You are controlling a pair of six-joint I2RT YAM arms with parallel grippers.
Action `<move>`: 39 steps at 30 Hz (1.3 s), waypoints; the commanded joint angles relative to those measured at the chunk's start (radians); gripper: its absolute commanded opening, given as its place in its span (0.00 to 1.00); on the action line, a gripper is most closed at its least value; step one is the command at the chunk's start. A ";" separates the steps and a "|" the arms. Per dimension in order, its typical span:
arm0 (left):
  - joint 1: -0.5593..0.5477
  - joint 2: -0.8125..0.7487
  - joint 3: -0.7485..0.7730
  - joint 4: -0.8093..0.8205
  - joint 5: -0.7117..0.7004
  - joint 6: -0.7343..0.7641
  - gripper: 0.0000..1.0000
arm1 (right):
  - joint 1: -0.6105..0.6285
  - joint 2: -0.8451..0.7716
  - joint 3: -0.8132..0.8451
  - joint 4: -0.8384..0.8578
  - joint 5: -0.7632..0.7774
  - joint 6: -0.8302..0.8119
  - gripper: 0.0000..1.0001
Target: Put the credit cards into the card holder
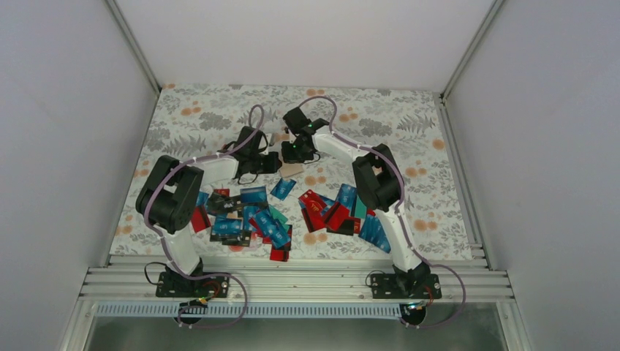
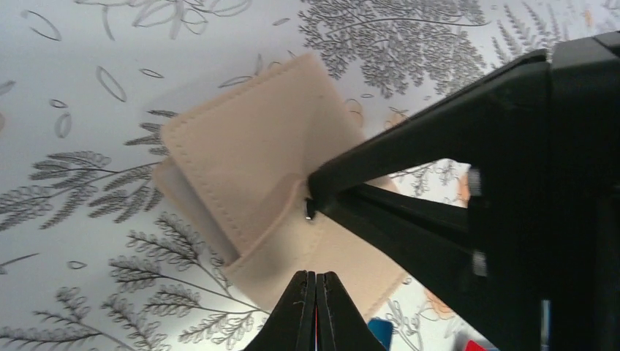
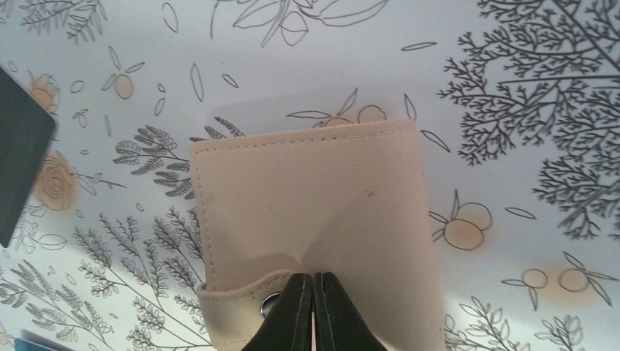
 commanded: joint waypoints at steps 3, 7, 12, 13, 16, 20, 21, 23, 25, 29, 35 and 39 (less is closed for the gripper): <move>0.014 0.002 -0.025 0.125 0.148 -0.051 0.02 | 0.011 0.087 -0.106 0.034 -0.043 -0.011 0.05; 0.014 0.011 -0.017 0.119 0.114 -0.055 0.02 | 0.008 0.075 -0.117 0.044 -0.044 -0.011 0.04; 0.014 0.014 -0.005 0.118 0.093 -0.057 0.03 | 0.004 0.075 -0.118 0.047 -0.054 -0.014 0.04; 0.014 0.014 0.000 0.116 0.087 -0.058 0.02 | 0.005 0.075 -0.118 0.048 -0.057 -0.014 0.04; 0.014 0.010 0.008 0.110 0.059 -0.058 0.02 | 0.004 0.077 -0.117 0.047 -0.059 -0.016 0.04; 0.013 0.039 0.024 0.098 0.016 -0.050 0.02 | 0.003 0.080 -0.118 0.050 -0.069 -0.018 0.04; 0.012 0.070 0.039 0.065 -0.033 -0.052 0.02 | 0.003 0.079 -0.118 0.051 -0.072 -0.019 0.04; 0.014 0.152 0.062 0.017 -0.086 -0.053 0.02 | 0.004 0.079 -0.118 0.053 -0.076 -0.019 0.04; 0.015 0.227 0.055 0.015 -0.084 -0.061 0.02 | 0.003 0.080 -0.116 0.054 -0.081 -0.019 0.04; 0.015 0.270 -0.019 0.042 -0.093 -0.093 0.02 | 0.001 0.077 -0.113 0.048 -0.078 -0.021 0.04; 0.014 0.142 -0.047 0.006 -0.123 -0.090 0.03 | -0.001 0.064 -0.111 0.051 -0.085 -0.024 0.04; 0.014 0.053 0.006 -0.073 -0.157 -0.057 0.02 | -0.007 0.037 -0.092 0.056 -0.106 -0.027 0.05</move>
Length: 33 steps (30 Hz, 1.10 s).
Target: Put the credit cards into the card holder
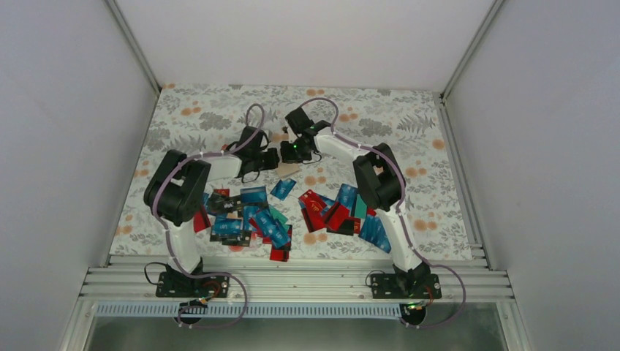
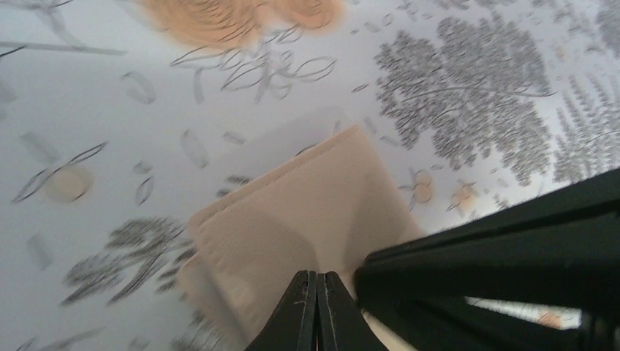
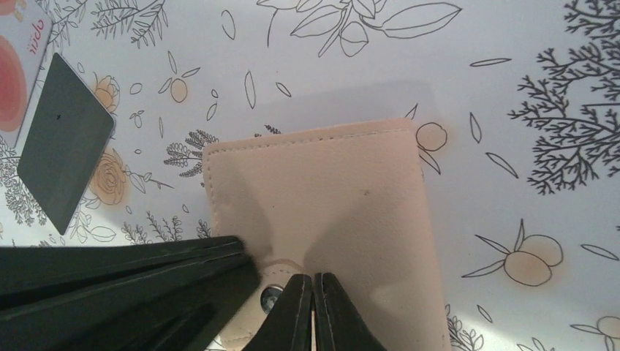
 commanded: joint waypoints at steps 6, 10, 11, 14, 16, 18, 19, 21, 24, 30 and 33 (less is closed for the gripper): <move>0.002 -0.148 0.052 -0.305 -0.142 0.079 0.03 | 0.002 -0.028 0.005 -0.044 -0.039 -0.028 0.19; 0.002 -0.232 0.075 -0.350 -0.180 0.107 0.07 | -0.009 -0.091 0.027 -0.046 -0.046 -0.036 0.32; 0.002 -0.256 0.079 -0.359 -0.194 0.113 0.12 | -0.013 -0.106 0.032 -0.048 -0.043 -0.038 0.35; 0.005 -0.318 0.095 -0.401 -0.259 0.122 0.32 | -0.031 -0.162 0.032 -0.049 -0.030 -0.048 0.49; 0.007 -0.357 0.102 -0.418 -0.291 0.135 0.54 | -0.044 -0.203 0.025 -0.045 -0.011 -0.055 0.58; 0.008 -0.395 0.104 -0.435 -0.327 0.147 0.73 | -0.058 -0.252 0.005 -0.035 0.014 -0.061 0.67; 0.009 -0.414 0.106 -0.444 -0.344 0.152 0.93 | -0.066 -0.285 -0.008 -0.027 0.026 -0.063 0.71; 0.010 -0.446 0.112 -0.464 -0.376 0.164 1.00 | -0.081 -0.335 -0.040 -0.013 0.045 -0.069 0.79; 0.010 -0.504 0.113 -0.478 -0.427 0.176 1.00 | -0.102 -0.411 -0.088 0.006 0.071 -0.085 0.99; 0.008 -0.599 0.104 -0.503 -0.578 0.167 1.00 | -0.151 -0.565 -0.219 0.078 0.160 -0.117 1.00; 0.000 -0.642 0.093 -0.520 -0.704 0.139 1.00 | -0.183 -0.649 -0.317 0.138 0.245 -0.122 1.00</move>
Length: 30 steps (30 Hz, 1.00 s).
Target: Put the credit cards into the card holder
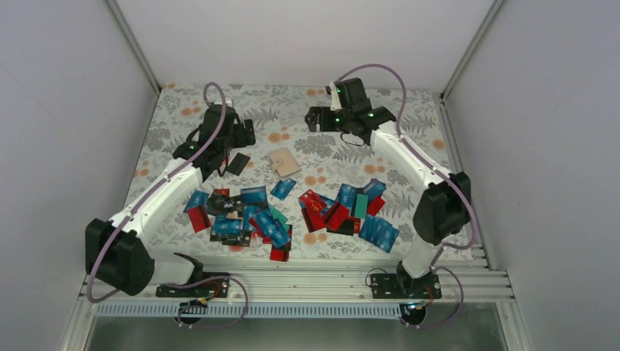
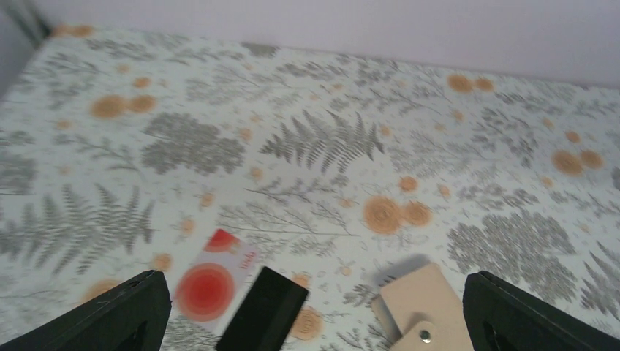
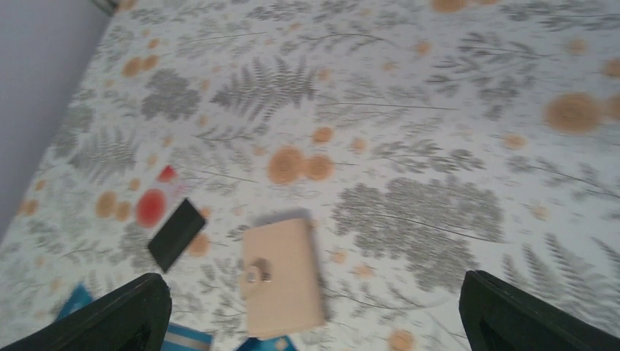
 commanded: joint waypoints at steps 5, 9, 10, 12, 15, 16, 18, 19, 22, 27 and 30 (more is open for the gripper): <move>-0.034 -0.230 -0.140 0.112 -0.287 0.029 1.00 | -0.068 -0.251 -0.255 0.180 0.284 -0.013 1.00; -0.035 -0.350 -0.228 0.238 -0.230 0.118 1.00 | -0.079 -0.395 -0.395 0.295 0.336 0.009 1.00; -0.036 -0.385 -0.259 0.283 -0.194 0.147 1.00 | -0.080 -0.436 -0.440 0.320 0.353 0.010 1.00; -0.038 -0.448 -0.319 0.374 -0.140 0.214 1.00 | -0.080 -0.509 -0.506 0.360 0.404 0.009 1.00; -0.036 -0.482 -0.373 0.427 -0.168 0.241 1.00 | -0.081 -0.587 -0.578 0.393 0.521 -0.015 1.00; -0.035 -0.474 -0.377 0.425 -0.192 0.244 1.00 | -0.081 -0.600 -0.604 0.415 0.552 -0.034 1.00; -0.033 -0.447 -0.365 0.389 -0.226 0.219 1.00 | -0.082 -0.604 -0.639 0.450 0.568 -0.111 1.00; -0.032 -0.435 -0.375 0.407 -0.220 0.233 1.00 | -0.082 -0.584 -0.636 0.441 0.585 -0.128 1.00; -0.032 -0.419 -0.467 0.550 -0.201 0.349 1.00 | -0.088 -0.502 -0.595 0.384 0.664 -0.074 1.00; -0.021 -0.350 -0.543 0.687 -0.254 0.433 1.00 | -0.100 -0.424 -0.631 0.419 0.772 -0.049 1.00; -0.016 -0.351 -0.624 0.826 -0.295 0.479 1.00 | -0.100 -0.391 -0.651 0.435 0.785 -0.079 1.00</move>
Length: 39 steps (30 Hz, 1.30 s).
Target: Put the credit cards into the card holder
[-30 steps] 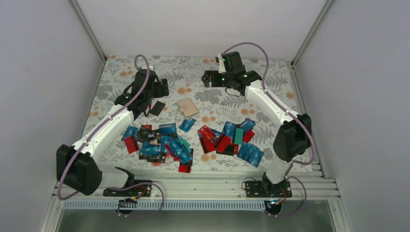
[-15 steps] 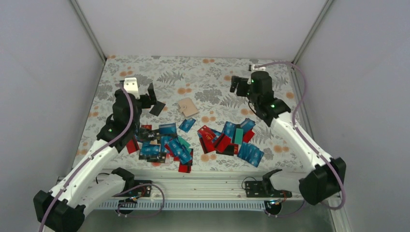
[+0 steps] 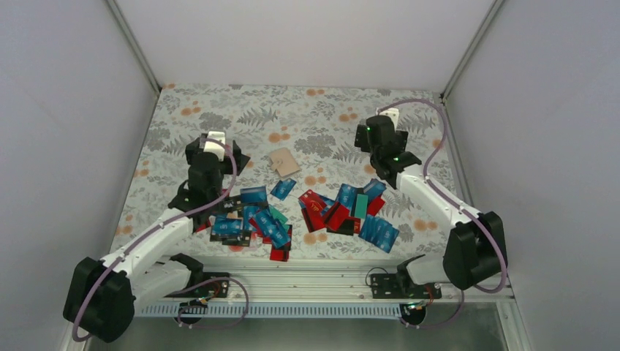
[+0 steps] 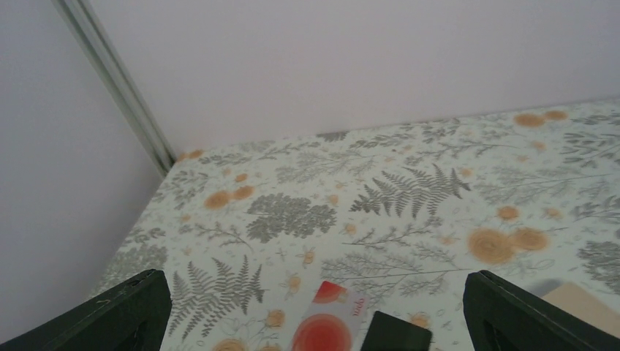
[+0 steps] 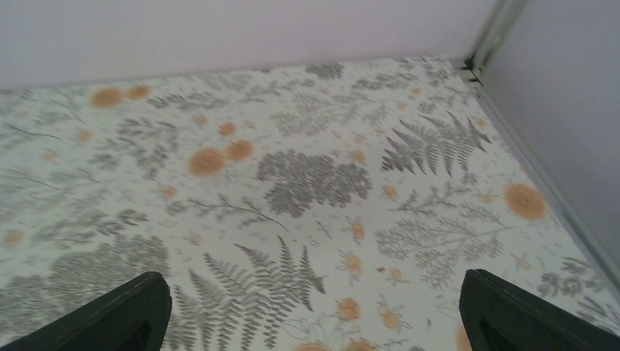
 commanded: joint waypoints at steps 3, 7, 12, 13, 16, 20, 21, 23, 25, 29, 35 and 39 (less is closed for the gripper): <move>0.032 0.002 -0.143 0.347 -0.048 0.116 1.00 | -0.008 0.059 -0.022 0.008 0.203 0.032 1.00; 0.066 0.107 -0.184 0.462 -0.070 0.131 1.00 | -0.027 0.051 -0.092 0.099 0.179 0.061 1.00; 0.130 0.220 -0.239 0.618 -0.043 0.114 1.00 | -0.046 0.088 -0.181 0.257 0.202 -0.053 0.99; 0.161 0.248 -0.248 0.649 -0.018 0.096 1.00 | -0.050 0.091 -0.229 0.316 0.208 -0.087 0.98; 0.238 0.331 -0.258 0.681 0.075 0.055 1.00 | -0.081 0.087 -0.315 0.434 0.178 -0.104 0.98; 0.288 0.377 -0.269 0.759 0.158 0.050 1.00 | -0.123 0.091 -0.428 0.620 0.132 -0.139 0.99; 0.300 0.385 -0.276 0.794 0.168 0.039 1.00 | -0.133 0.098 -0.449 0.660 0.127 -0.151 1.00; 0.332 0.401 -0.259 0.780 0.212 0.032 1.00 | -0.158 0.112 -0.498 0.765 0.119 -0.178 1.00; 0.379 0.439 -0.240 0.810 0.290 0.054 1.00 | -0.212 0.067 -0.572 0.919 -0.021 -0.200 1.00; 0.412 0.517 -0.255 0.919 0.283 0.032 1.00 | -0.303 0.051 -0.629 1.075 -0.144 -0.182 0.98; 0.416 0.514 -0.271 0.938 0.313 0.031 1.00 | -0.396 0.125 -0.648 1.211 -0.376 -0.219 0.99; 0.416 0.550 -0.308 1.031 0.358 0.056 1.00 | -0.414 0.141 -0.678 1.264 -0.566 -0.285 1.00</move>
